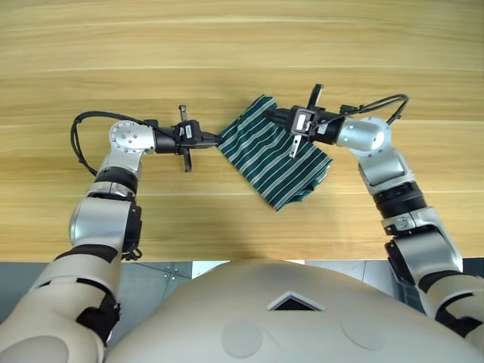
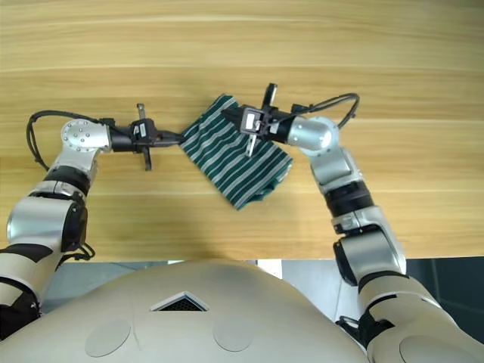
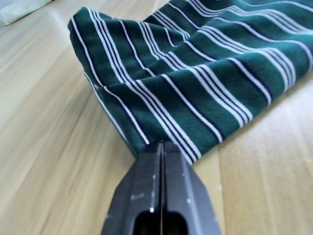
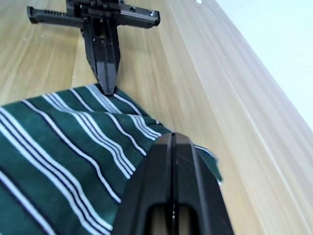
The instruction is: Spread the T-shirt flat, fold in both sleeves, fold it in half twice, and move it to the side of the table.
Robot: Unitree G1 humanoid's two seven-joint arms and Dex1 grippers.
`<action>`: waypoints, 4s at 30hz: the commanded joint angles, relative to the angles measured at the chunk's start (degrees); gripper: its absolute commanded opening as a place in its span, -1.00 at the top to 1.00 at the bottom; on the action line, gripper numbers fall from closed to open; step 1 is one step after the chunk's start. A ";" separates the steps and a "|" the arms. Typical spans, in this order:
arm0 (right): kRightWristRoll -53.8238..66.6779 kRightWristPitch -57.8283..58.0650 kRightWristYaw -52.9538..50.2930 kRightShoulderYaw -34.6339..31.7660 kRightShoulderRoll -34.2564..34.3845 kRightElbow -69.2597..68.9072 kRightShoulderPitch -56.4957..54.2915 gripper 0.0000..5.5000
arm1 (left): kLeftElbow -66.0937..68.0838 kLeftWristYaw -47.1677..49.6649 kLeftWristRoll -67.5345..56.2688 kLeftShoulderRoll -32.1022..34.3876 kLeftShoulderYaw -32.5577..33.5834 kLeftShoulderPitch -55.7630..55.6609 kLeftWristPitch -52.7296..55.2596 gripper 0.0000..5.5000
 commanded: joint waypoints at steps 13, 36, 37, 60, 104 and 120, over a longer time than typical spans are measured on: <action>-10.61 -0.26 -12.45 3.58 6.64 25.53 -10.79 1.00 | -3.11 18.41 16.82 1.51 -14.51 -2.87 -4.20 0.99; 1.88 0.48 -4.80 -3.56 3.50 3.84 -0.43 1.00 | -1.66 27.95 2.66 -2.79 -7.19 -7.39 -5.85 0.99; 2.53 0.90 -4.14 -3.46 3.46 2.13 0.17 1.00 | -2.12 26.32 0.86 -2.93 -6.18 -7.26 -5.80 0.99; -7.36 -4.80 -16.97 -3.37 -10.13 43.73 -2.67 1.00 | -14.14 9.23 -20.27 -6.16 8.16 -2.68 1.98 0.99; 49.09 12.02 0.31 -43.57 19.82 53.84 -24.77 1.00 | 8.06 39.64 -30.02 -13.18 29.67 -12.36 28.31 0.99; 39.48 9.73 -6.22 -48.57 19.79 55.66 -24.41 1.00 | 8.26 46.66 -29.09 -13.76 37.37 -12.59 35.05 0.99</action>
